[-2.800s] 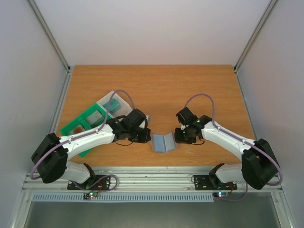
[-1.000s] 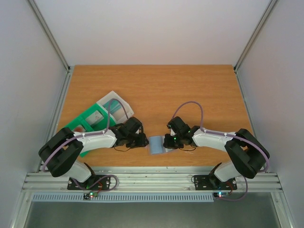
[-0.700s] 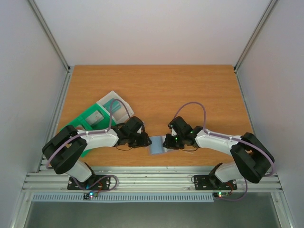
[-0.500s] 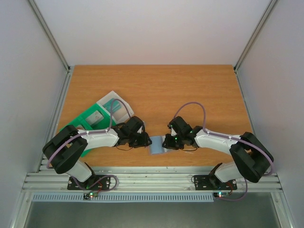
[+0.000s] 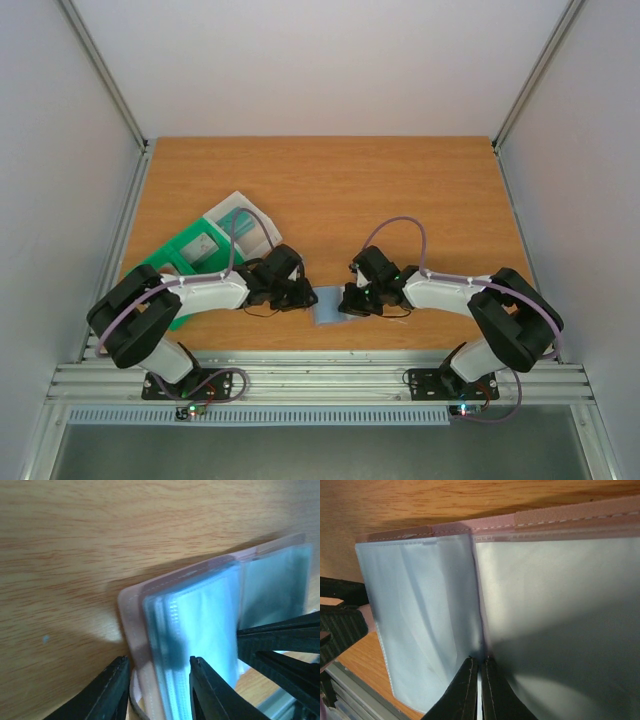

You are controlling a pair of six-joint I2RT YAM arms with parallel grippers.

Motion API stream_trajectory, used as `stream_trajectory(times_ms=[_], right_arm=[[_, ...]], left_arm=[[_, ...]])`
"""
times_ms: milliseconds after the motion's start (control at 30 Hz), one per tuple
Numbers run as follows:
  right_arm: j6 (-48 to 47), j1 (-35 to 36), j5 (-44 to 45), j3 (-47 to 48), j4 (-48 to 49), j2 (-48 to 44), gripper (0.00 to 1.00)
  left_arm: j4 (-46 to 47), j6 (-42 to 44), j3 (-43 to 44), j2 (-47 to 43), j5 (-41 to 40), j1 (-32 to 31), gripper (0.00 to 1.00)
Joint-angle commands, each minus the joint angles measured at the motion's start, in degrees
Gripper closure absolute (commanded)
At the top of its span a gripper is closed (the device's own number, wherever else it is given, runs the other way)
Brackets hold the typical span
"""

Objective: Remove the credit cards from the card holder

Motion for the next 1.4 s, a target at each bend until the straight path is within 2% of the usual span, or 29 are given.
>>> stream_trajectory(times_ms=[0, 200, 333, 467, 500, 733, 867, 1067, 1267, 1367], right_arm=[[0.5, 0.4, 2.3, -2.1, -0.3, 1.6, 0.96], [1.1, 0.3, 3.0, -3.1, 0.6, 2.2, 0.96], [1.4, 0.4, 2.4, -3.3, 1.1, 2.1, 0.96], [1.2, 0.4, 2.4, -3.3, 1.1, 0.8, 0.95], [1.2, 0.3, 2.3, -3.3, 1.0, 0.6, 0.94], [1.1, 0.4, 2.1, -2.7, 0.0, -1.0, 0.92], [1.1, 0.4, 2.3, -2.8, -0.3, -1.1, 0.93], [1.1, 0.4, 2.4, -3.1, -0.2, -1.2, 0.93], [1.2, 0.3, 2.5, -3.1, -0.3, -1.9, 0.93], [1.2, 0.3, 2.5, -3.2, -0.3, -1.9, 0.93]], left_arm=[[-3.4, 1.3, 0.8, -1.2, -4.8, 0.1, 0.66], [2.6, -0.6, -0.5, -0.4, -0.8, 0.0, 0.66], [5.2, -1.4, -0.7, -0.1, 1.4, 0.1, 0.8], [5.2, -1.8, -0.9, -2.3, 2.2, 0.1, 0.98], [4.8, -1.8, -1.0, -3.1, 1.9, 0.0, 0.99], [0.6, -1.4, -0.5, -8.5, 0.4, 0.0, 1.0], [-4.5, -0.4, -0.4, -10.1, -3.0, 0.1, 1.0], [-10.7, 1.7, 0.7, -8.4, -4.3, 0.1, 0.78], [-10.7, 2.2, -0.3, -7.5, -2.7, 0.0, 0.65], [-10.4, 2.5, -0.1, -5.6, -2.1, -0.1, 0.62]])
